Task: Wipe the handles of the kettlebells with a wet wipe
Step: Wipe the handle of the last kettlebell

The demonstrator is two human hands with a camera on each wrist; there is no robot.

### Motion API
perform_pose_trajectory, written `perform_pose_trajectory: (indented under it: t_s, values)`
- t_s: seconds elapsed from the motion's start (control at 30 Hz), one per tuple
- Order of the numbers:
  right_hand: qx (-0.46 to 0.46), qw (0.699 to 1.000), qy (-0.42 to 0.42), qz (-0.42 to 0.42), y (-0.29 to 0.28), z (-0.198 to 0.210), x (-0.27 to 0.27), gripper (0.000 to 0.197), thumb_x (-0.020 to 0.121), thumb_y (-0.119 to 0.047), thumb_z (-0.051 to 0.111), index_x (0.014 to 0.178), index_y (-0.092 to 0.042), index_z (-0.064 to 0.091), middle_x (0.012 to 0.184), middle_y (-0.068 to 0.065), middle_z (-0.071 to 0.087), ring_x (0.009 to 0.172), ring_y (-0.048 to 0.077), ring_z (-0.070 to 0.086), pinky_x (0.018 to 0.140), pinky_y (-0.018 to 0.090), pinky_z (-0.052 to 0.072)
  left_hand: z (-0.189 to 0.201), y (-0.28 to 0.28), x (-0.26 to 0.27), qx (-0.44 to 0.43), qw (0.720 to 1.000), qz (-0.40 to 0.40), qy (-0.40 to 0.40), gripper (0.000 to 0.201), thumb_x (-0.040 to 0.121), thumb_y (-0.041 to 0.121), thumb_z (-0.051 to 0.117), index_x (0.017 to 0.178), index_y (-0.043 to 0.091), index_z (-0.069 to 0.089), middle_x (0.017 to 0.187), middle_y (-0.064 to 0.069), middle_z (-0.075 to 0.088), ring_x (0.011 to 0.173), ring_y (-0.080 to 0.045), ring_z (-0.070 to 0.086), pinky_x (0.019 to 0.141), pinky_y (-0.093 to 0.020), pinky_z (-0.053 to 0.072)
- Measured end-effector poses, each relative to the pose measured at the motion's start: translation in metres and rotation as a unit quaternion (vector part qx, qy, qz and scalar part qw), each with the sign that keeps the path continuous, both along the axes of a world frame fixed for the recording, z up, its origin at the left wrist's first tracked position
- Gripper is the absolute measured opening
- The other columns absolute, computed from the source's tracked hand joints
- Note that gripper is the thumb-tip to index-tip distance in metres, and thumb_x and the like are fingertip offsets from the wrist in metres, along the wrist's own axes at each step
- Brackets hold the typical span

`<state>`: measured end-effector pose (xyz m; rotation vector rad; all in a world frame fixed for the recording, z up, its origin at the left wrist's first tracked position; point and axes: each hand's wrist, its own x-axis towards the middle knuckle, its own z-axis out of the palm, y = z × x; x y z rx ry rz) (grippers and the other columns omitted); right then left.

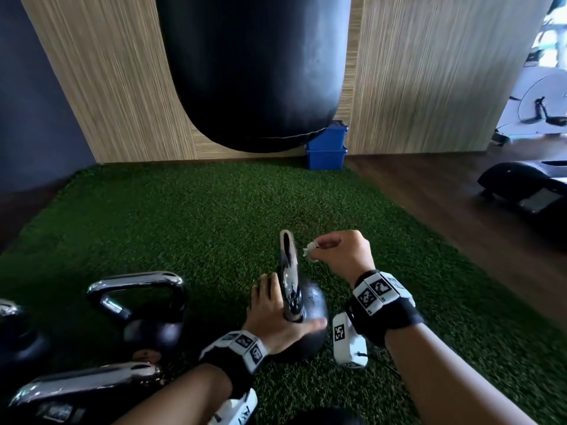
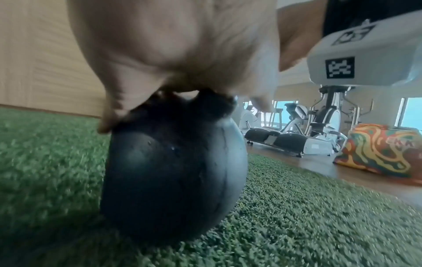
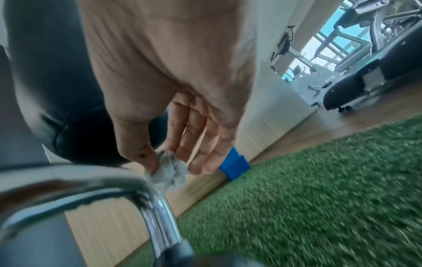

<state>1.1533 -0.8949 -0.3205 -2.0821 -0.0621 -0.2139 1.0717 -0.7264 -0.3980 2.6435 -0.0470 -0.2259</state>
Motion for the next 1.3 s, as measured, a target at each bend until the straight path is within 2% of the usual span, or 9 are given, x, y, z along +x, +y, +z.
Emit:
perform_pose_trajectory:
  t_s: [0.17,0.3,0.4,0.53,0.73,0.93,1.0,1.13,1.3]
  values:
    - [-0.023,0.998,0.062,0.006,0.010,-0.031,0.015,0.016,0.062,-0.024,0.090,0.065,-0.031,0.075,0.063,-0.016,0.071,0.064,-0.005,0.067,0.068,0.018,0.059,-0.014,0.005,0.012,0.042,0.989,-0.024,-0.141,0.097,0.088,0.068,0.051,0.162,0.015,0.017,0.166,-0.007,0.026,0.154,-0.024,0.019,0.125,-0.044,0.016]
    - [-0.007,0.998,0.060,0.001,0.015,-0.045,0.022,0.023,0.066,-0.025,0.090,0.087,-0.023,0.081,0.079,-0.008,0.076,0.073,0.003,0.071,0.073,0.019,0.058,-0.009,0.020,0.015,-0.060,0.987,-0.059,-0.138,0.086,0.081,0.064,0.060,0.152,0.021,0.037,0.150,-0.003,0.047,0.141,-0.023,0.037,0.123,-0.044,0.026]
    - [0.022,0.999,0.049,0.005,0.022,-0.052,0.019,0.015,0.066,-0.028,0.091,0.076,-0.027,0.081,0.067,-0.016,0.073,0.061,-0.011,0.064,0.056,0.002,0.044,-0.011,0.039,0.021,-0.179,0.980,-0.060,-0.059,0.087,0.075,0.054,0.078,0.146,0.023,0.040,0.140,0.000,0.054,0.135,-0.020,0.048,0.119,-0.043,0.037]
    - [0.046,0.997,0.064,0.013,0.028,-0.058,0.019,0.015,0.067,-0.021,0.091,0.074,-0.025,0.079,0.065,-0.017,0.071,0.057,-0.011,0.063,0.051,0.001,0.042,-0.022,0.046,0.029,-0.194,0.978,-0.068,-0.028,0.093,0.064,0.059,0.084,0.139,0.019,0.047,0.132,-0.006,0.060,0.128,-0.028,0.055,0.114,-0.047,0.043]
    - [0.040,0.999,0.002,0.006,0.029,-0.037,0.029,0.017,0.074,-0.007,0.085,0.082,-0.021,0.081,0.078,-0.007,0.076,0.080,0.012,0.074,0.077,0.029,0.062,-0.030,0.051,0.034,-0.134,0.986,-0.095,-0.024,0.113,0.044,0.080,0.086,0.136,0.025,0.049,0.134,0.003,0.057,0.131,-0.022,0.053,0.117,-0.046,0.041]
    - [0.092,0.995,0.032,0.030,0.026,-0.039,0.029,0.024,0.075,-0.005,0.085,0.098,-0.009,0.079,0.092,0.007,0.079,0.083,0.012,0.076,0.076,0.022,0.061,-0.035,0.053,0.038,-0.154,0.983,-0.096,-0.024,0.117,0.041,0.081,0.087,0.136,0.025,0.049,0.136,0.002,0.058,0.132,-0.024,0.054,0.116,-0.048,0.041]
    - [0.065,0.997,0.000,0.034,0.025,-0.034,0.031,0.026,0.074,-0.010,0.087,0.099,-0.011,0.079,0.086,0.000,0.078,0.075,0.002,0.073,0.070,0.012,0.057,-0.033,0.054,0.037,-0.165,0.981,-0.094,-0.034,0.120,0.042,0.077,0.089,0.143,0.036,0.039,0.143,0.010,0.052,0.139,-0.017,0.047,0.120,-0.046,0.037]
    - [0.003,0.989,-0.145,0.037,0.029,-0.023,0.024,0.028,0.076,-0.011,0.085,0.103,-0.012,0.079,0.091,0.000,0.078,0.070,-0.003,0.065,0.067,-0.001,0.047,-0.033,0.054,0.038,-0.134,0.985,-0.107,-0.019,0.095,0.046,0.082,0.084,0.122,0.029,0.058,0.130,0.004,0.062,0.129,-0.023,0.056,0.116,-0.048,0.041]
    - [-0.057,0.948,-0.301,0.084,0.025,-0.026,0.000,0.026,0.080,-0.009,0.081,0.106,-0.010,0.078,0.090,0.001,0.077,0.067,0.005,0.068,0.069,0.013,0.057,-0.035,0.057,0.040,-0.135,0.987,-0.084,0.007,0.135,0.039,0.084,0.086,0.152,0.034,0.032,0.152,0.007,0.043,0.145,-0.018,0.039,0.123,-0.046,0.033]
